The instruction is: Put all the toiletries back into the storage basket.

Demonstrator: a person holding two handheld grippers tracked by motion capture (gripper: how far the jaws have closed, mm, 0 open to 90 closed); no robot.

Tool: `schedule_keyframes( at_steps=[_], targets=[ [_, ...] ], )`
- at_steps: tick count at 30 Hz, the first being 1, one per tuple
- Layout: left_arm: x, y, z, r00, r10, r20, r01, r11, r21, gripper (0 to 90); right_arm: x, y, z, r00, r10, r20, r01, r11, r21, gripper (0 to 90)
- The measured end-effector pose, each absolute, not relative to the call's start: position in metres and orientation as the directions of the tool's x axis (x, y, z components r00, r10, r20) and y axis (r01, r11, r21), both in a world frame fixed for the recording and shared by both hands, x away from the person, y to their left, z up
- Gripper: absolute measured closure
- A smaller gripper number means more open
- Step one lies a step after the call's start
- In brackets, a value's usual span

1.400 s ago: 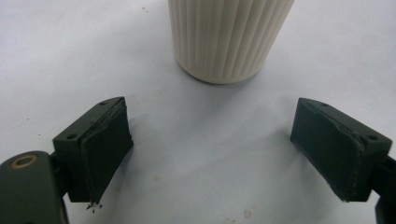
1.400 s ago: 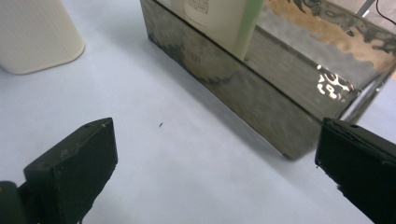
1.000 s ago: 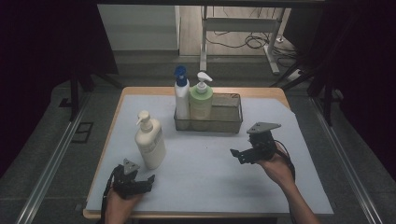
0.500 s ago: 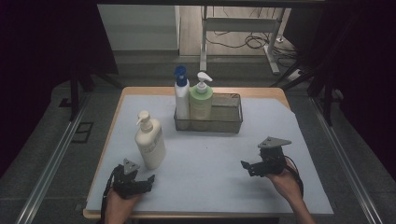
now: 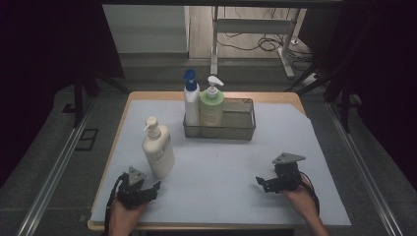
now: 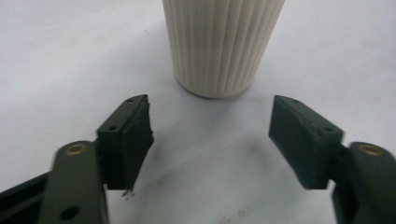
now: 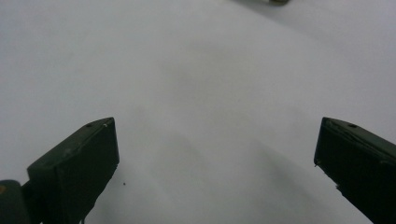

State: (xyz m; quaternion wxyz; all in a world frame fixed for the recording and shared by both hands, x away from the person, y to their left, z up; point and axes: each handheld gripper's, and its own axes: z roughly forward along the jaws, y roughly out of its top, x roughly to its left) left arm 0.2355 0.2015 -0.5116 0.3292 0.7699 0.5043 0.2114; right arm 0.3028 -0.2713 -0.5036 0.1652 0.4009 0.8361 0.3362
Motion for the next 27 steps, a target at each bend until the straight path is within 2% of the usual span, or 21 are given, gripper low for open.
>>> schedule_keyframes(
  at_steps=[9, 23, 27],
  targets=[
    [0.236, 0.211, -0.503, 0.391, 0.920, -0.028, 0.634, -0.247, 0.733, 52.4, 0.304, -0.277, -0.518, -0.610, 0.793, 0.008, 0.587, 0.445, 0.676, 1.1],
    [0.256, 0.219, -0.502, 0.404, 0.911, -0.083, 0.669, -0.233, 0.706, 79.9, 0.303, -0.277, -0.522, -0.609, 0.793, 0.003, 0.575, 0.439, 0.690, 0.0],
    [0.266, 0.220, -0.502, 0.409, 0.911, -0.057, 0.676, -0.260, 0.690, 89.1, 0.303, -0.277, -0.522, -0.608, 0.794, 0.001, 0.574, 0.439, 0.691, 0.0]
  ],
)
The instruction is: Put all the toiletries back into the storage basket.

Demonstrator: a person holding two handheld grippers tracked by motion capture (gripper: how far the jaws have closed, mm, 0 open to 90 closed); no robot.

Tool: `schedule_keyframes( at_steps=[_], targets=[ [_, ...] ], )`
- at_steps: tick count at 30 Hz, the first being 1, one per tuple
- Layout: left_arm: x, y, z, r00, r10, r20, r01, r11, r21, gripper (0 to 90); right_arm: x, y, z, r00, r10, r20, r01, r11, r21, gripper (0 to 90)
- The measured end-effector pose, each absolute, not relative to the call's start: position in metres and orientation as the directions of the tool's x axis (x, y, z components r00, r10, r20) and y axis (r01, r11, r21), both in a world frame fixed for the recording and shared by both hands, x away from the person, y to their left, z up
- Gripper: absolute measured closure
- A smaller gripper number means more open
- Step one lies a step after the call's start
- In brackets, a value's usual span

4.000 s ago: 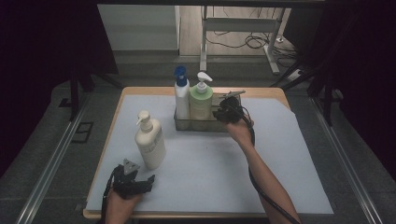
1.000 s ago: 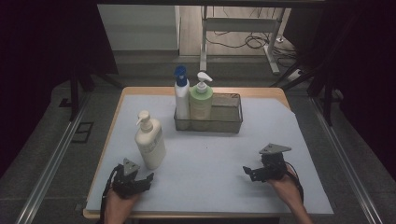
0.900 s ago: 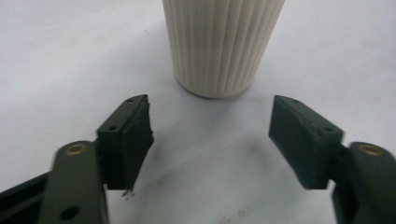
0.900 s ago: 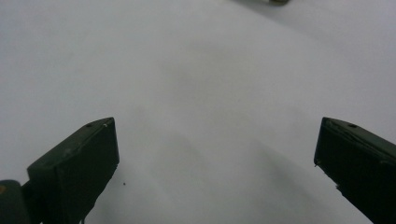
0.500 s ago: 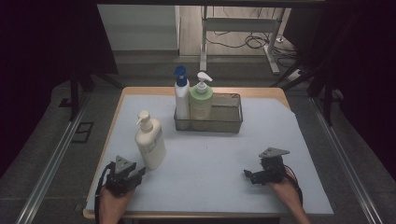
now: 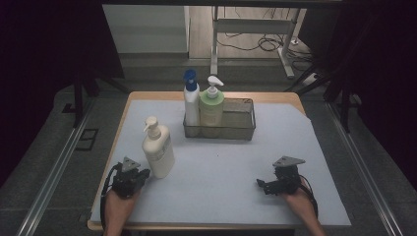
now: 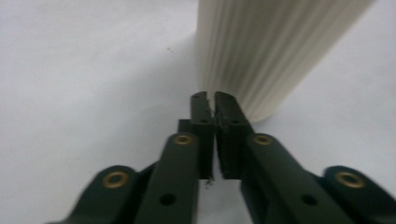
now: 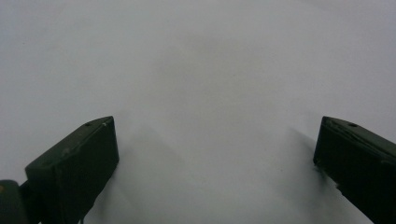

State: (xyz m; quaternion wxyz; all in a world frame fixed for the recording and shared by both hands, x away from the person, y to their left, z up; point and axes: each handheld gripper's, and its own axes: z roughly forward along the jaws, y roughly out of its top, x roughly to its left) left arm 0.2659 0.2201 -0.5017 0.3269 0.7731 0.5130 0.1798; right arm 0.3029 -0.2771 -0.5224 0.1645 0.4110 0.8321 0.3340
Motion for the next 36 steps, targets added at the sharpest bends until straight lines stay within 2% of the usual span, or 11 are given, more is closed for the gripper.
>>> schedule_keyframes(
  at_steps=[17, 36],
  targets=[
    [0.306, 0.223, -0.511, 0.417, 0.903, -0.105, 0.685, -0.237, 0.689, 89.2, 0.303, -0.277, -0.523, -0.607, 0.795, 0.000, 0.573, 0.438, 0.693, 0.0],
    [0.313, 0.213, -0.514, 0.442, 0.888, -0.127, 0.670, -0.232, 0.705, 89.4, 0.303, -0.277, -0.523, -0.609, 0.793, 0.001, 0.572, 0.439, 0.693, 0.0]
  ],
)
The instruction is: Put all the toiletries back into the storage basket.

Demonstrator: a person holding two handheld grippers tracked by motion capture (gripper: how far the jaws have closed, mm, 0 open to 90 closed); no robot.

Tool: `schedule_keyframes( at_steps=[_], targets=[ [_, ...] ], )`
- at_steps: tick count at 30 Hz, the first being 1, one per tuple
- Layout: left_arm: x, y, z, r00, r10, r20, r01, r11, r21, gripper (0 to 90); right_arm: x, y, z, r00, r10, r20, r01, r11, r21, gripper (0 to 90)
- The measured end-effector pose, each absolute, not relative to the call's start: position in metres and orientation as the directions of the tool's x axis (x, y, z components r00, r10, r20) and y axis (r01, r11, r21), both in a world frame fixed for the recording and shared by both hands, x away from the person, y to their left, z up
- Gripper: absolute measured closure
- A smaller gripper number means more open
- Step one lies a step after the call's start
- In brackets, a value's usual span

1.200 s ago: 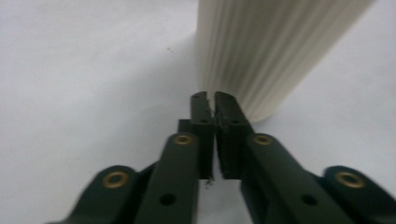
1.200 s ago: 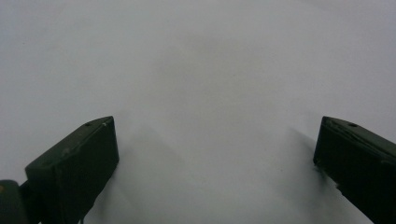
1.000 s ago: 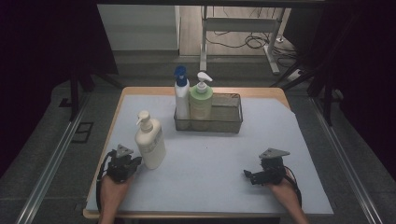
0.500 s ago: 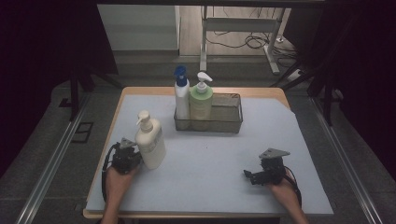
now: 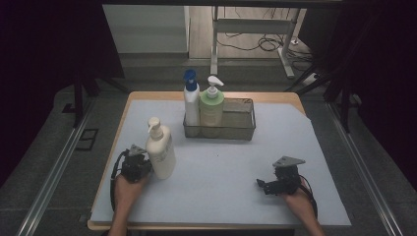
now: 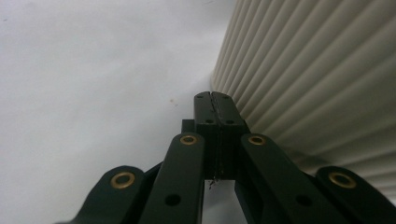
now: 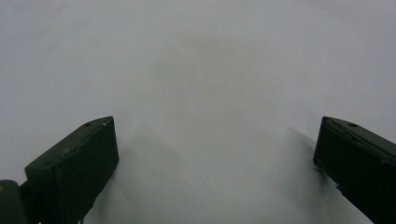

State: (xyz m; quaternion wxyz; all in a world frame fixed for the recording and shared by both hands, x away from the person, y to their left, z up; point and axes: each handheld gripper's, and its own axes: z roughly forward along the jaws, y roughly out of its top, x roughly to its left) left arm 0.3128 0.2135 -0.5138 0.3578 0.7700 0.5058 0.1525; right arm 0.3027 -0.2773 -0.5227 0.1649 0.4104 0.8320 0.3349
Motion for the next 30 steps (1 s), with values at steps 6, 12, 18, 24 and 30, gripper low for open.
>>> schedule_keyframes(
  at_steps=[6, 12, 18, 24, 30],
  targets=[
    [0.315, 0.208, -0.514, 0.449, 0.884, -0.128, 0.663, -0.234, 0.711, 89.4, 0.303, -0.277, -0.523, -0.609, 0.794, 0.002, 0.573, 0.438, 0.693, 0.0],
    [0.317, 0.205, -0.512, 0.454, 0.882, -0.130, 0.648, -0.225, 0.728, 89.4, 0.303, -0.277, -0.523, -0.609, 0.793, 0.001, 0.572, 0.439, 0.693, 0.0],
    [0.317, 0.201, -0.512, 0.471, 0.872, -0.132, 0.644, -0.237, 0.727, 89.4, 0.303, -0.277, -0.523, -0.609, 0.793, 0.003, 0.573, 0.437, 0.693, 0.0],
    [0.317, 0.195, -0.512, 0.482, 0.866, -0.131, 0.639, -0.245, 0.729, 89.3, 0.303, -0.277, -0.523, -0.609, 0.793, 0.002, 0.572, 0.438, 0.693, 0.0],
    [0.317, 0.188, -0.512, 0.492, 0.860, -0.135, 0.636, -0.249, 0.731, 89.4, 0.303, -0.277, -0.523, -0.609, 0.793, 0.003, 0.574, 0.437, 0.693, 0.0]
  ],
)
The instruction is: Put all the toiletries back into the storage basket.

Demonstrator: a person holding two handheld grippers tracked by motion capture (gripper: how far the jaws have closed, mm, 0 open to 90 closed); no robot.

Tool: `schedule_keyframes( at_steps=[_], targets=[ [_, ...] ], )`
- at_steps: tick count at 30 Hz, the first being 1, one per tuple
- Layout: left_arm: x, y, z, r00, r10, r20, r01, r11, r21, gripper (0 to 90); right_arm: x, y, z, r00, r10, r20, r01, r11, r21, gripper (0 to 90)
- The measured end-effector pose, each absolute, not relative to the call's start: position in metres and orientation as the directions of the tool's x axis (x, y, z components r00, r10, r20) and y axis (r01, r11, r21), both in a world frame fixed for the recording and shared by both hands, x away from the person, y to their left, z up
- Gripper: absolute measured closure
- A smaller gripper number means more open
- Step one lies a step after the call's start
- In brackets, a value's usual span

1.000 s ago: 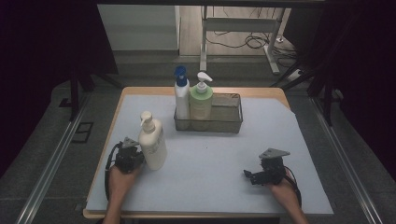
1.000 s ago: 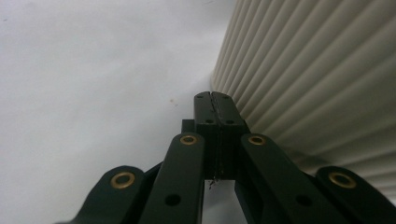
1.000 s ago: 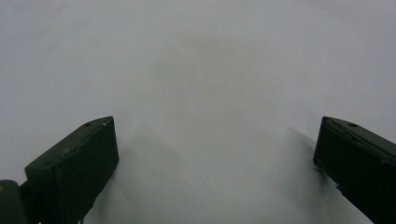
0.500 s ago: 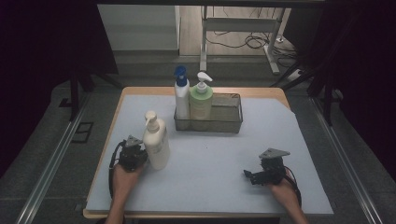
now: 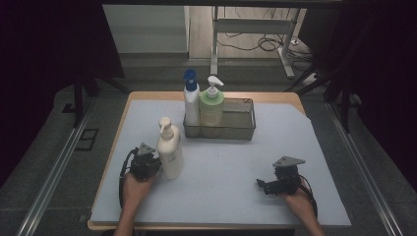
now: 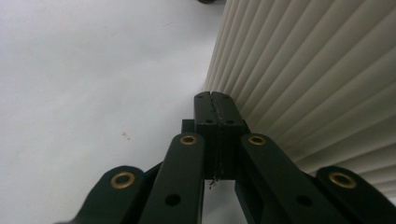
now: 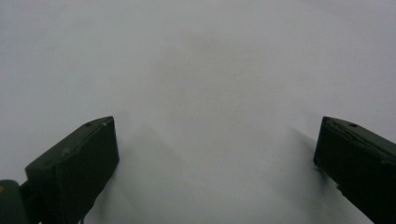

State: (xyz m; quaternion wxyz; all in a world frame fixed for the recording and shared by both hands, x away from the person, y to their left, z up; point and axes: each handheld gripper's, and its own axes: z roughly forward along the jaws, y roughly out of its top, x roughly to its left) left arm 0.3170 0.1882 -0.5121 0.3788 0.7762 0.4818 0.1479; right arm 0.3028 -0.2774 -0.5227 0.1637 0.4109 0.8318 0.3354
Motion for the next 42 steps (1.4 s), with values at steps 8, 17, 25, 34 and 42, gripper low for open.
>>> schedule_keyframes(
  at_steps=[8, 17, 25, 34, 42],
  targets=[
    [0.315, 0.179, -0.512, 0.522, 0.842, -0.134, 0.628, -0.272, 0.729, 89.3, 0.303, -0.277, -0.523, -0.609, 0.793, 0.003, 0.574, 0.437, 0.693, 0.0],
    [0.314, 0.168, -0.512, 0.544, 0.829, -0.127, 0.617, -0.293, 0.730, 89.3, 0.303, -0.277, -0.523, -0.609, 0.793, 0.003, 0.573, 0.437, 0.693, 0.0],
    [0.312, 0.156, -0.513, 0.570, 0.814, -0.113, 0.604, -0.322, 0.729, 89.3, 0.303, -0.277, -0.523, -0.609, 0.793, 0.003, 0.573, 0.437, 0.693, 0.0],
    [0.306, 0.145, -0.512, 0.592, 0.799, -0.108, 0.595, -0.342, 0.727, 89.3, 0.303, -0.277, -0.523, -0.608, 0.794, 0.005, 0.575, 0.436, 0.692, 0.0],
    [0.300, 0.137, -0.512, 0.615, 0.781, -0.104, 0.588, -0.367, 0.721, 89.3, 0.303, -0.277, -0.523, -0.609, 0.793, 0.002, 0.573, 0.437, 0.693, 0.0]
  ],
)
